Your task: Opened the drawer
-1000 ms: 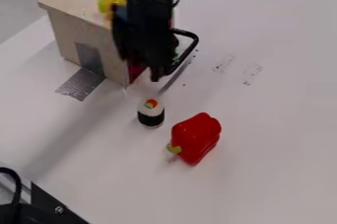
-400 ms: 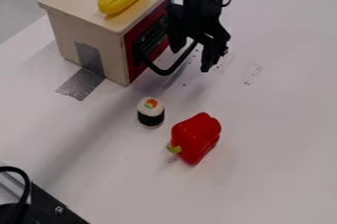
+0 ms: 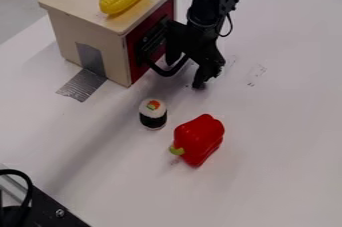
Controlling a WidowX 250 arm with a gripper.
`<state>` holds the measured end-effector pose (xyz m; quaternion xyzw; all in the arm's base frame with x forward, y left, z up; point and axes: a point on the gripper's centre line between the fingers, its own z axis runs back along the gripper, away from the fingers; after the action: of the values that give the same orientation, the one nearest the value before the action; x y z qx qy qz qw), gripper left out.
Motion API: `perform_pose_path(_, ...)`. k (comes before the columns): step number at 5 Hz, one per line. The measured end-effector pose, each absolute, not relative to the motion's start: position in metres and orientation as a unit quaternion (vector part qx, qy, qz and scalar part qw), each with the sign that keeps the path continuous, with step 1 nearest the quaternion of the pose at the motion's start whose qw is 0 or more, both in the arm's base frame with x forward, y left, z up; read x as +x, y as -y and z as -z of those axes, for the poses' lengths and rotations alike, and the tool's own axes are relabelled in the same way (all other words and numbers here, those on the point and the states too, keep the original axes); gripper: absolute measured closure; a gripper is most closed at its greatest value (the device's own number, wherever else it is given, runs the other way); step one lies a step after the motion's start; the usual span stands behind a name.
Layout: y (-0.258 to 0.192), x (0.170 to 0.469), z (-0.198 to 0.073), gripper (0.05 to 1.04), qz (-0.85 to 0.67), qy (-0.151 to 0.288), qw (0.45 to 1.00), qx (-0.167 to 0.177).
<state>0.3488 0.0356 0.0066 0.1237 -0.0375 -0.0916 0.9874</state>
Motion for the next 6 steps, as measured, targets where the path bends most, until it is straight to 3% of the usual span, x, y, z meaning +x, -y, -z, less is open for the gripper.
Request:
perform_pose_path(2, -0.038, 0.348, -0.005, 0.714, 0.093, 0.036, 0.986, 0.134)
perform_pose_path(3, -0.030, 0.346, -0.005, 0.894, 0.075, 0.037, 0.991, 0.108)
perform_pose_path(6, 0.052, 0.343, -0.005, 0.929, 0.122, 0.044, 0.990, 0.060)
